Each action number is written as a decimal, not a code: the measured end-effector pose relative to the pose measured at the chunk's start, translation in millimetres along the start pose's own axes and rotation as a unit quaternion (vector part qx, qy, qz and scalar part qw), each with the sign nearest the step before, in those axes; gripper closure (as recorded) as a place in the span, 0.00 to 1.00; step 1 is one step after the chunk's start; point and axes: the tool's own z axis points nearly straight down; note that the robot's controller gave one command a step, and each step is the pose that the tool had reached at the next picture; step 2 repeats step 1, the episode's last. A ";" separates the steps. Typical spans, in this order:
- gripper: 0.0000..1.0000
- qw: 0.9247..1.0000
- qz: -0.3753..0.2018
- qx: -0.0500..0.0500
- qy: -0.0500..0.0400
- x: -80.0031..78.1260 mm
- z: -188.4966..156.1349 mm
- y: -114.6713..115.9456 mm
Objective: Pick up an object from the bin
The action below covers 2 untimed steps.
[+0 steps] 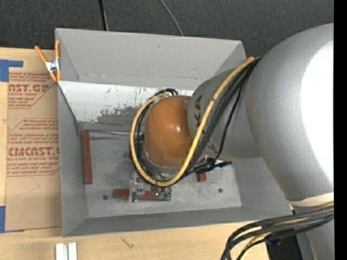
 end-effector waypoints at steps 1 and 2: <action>1.00 1.000 0.000 -0.001 -0.002 -25.0 -98.4 9.7; 1.00 1.000 0.000 -0.001 -0.002 -25.0 -98.4 9.7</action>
Offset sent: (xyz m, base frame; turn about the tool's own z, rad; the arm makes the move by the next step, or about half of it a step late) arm 0.0000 0.0000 0.0000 0.0000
